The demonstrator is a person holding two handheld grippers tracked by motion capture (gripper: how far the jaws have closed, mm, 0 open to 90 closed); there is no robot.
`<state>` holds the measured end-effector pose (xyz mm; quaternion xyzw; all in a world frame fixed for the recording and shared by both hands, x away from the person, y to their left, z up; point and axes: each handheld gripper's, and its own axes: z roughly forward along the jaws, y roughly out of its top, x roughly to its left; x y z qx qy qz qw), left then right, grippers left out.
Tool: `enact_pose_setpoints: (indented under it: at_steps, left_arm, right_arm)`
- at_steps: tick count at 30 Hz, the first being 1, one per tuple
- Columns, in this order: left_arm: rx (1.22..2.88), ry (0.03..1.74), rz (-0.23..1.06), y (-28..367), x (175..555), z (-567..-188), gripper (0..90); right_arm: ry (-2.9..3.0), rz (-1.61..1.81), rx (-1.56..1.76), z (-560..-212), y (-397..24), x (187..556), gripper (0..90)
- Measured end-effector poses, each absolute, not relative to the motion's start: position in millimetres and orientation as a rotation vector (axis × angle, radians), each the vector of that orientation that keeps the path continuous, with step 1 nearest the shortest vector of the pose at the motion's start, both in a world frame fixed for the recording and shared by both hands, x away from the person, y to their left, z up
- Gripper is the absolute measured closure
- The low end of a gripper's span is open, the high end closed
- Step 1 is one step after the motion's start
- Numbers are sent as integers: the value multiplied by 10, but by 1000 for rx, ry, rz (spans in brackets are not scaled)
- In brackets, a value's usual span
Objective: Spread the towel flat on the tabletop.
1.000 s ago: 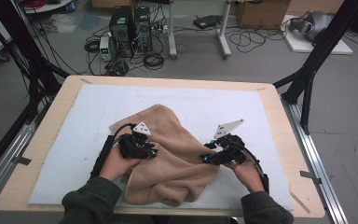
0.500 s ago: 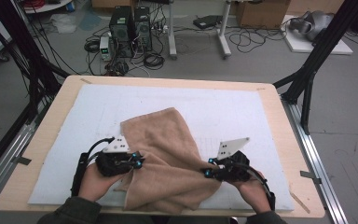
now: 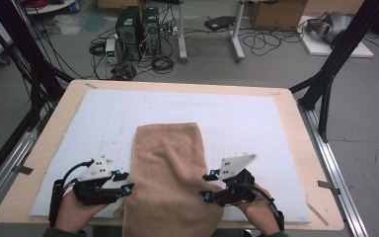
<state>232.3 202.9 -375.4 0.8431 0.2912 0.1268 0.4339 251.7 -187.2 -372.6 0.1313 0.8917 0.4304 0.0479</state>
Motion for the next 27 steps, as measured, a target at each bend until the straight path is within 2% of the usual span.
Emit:
enact_pose_setpoints:
  at_steps: [6, 10, 16, 19, 22, 24, 26, 27]
  left_arm:
    - [2104, 729, 311, 1800, 2743, -3754, 526]
    - [2169, 796, 292, 1666, 3039, -3980, 534]
    - [2249, 907, 312, 1664, 3243, -4221, 540]
    - [2286, 926, 294, 1667, 3296, -4278, 629]
    - [2289, 926, 299, 1653, 3311, -4297, 694]
    - [2295, 912, 306, 1647, 3310, -4299, 738]
    - [2291, 907, 297, 1643, 3311, -4302, 828]
    - [2298, 904, 298, 1642, 3317, -4298, 838]
  right_arm:
    - [2613, 1291, 531, -3691, -2032, 2880, 477]
    - [2636, 1229, 636, -3873, -1985, 3193, 476]
    - [2705, 1158, 723, -4179, -1833, 3510, 470]
    - [2728, 1114, 749, -4292, -1774, 3588, 481]
    - [2752, 1100, 753, -4358, -1720, 3620, 536]
    - [2751, 1128, 746, -4370, -1708, 3625, 617]
    - [2748, 1136, 717, -4372, -1690, 3620, 704]
    - [2754, 1141, 713, -4369, -1682, 3612, 743]
